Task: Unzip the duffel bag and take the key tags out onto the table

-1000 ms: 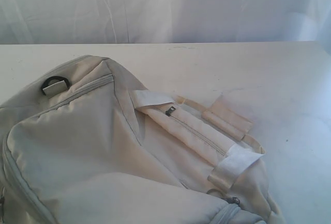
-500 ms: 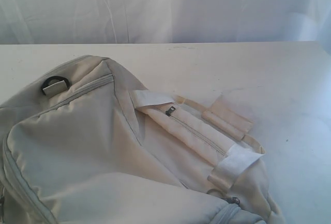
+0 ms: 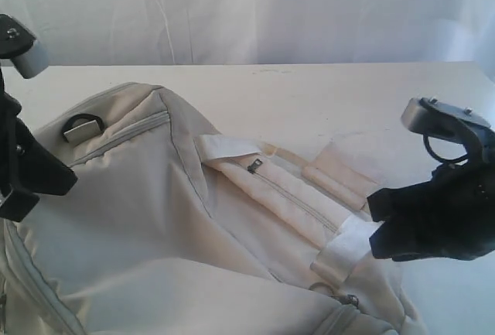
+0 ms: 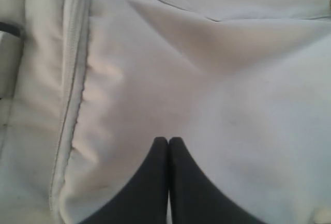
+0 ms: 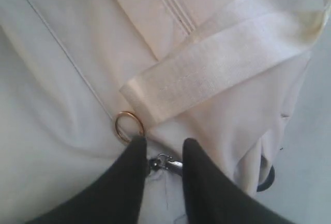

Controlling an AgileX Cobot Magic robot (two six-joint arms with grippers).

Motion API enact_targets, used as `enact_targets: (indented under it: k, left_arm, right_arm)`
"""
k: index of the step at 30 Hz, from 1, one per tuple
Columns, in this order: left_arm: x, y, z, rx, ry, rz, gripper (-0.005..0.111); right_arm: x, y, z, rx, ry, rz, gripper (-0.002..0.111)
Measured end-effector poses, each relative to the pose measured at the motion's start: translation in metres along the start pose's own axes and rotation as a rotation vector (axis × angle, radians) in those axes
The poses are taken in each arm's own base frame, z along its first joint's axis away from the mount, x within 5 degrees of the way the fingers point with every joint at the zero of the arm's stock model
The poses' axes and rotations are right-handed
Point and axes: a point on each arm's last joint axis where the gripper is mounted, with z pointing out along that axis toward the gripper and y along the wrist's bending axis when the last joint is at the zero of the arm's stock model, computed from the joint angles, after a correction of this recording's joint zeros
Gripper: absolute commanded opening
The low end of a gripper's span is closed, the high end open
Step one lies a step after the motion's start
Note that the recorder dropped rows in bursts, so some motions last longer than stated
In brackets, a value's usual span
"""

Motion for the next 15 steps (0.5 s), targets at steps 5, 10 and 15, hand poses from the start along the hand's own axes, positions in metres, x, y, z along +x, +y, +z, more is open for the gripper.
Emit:
enact_targets:
  k: [5,10,15]
  left_arm:
    - [-0.003,-0.004,0.001,0.029,-0.012,0.009,0.000]
    - [-0.007,-0.013,0.002,0.071,-0.034,0.017,0.000]
    - [-0.009,-0.019,0.003,0.097,-0.040,0.035,0.000]
  right_arm:
    - [-0.005,-0.008,0.020,-0.005,0.081,0.046,0.055]
    - [-0.012,-0.010,0.040,-0.069,0.120,0.109,0.055]
    - [-0.022,-0.013,0.061,-0.144,0.114,0.152,0.051]
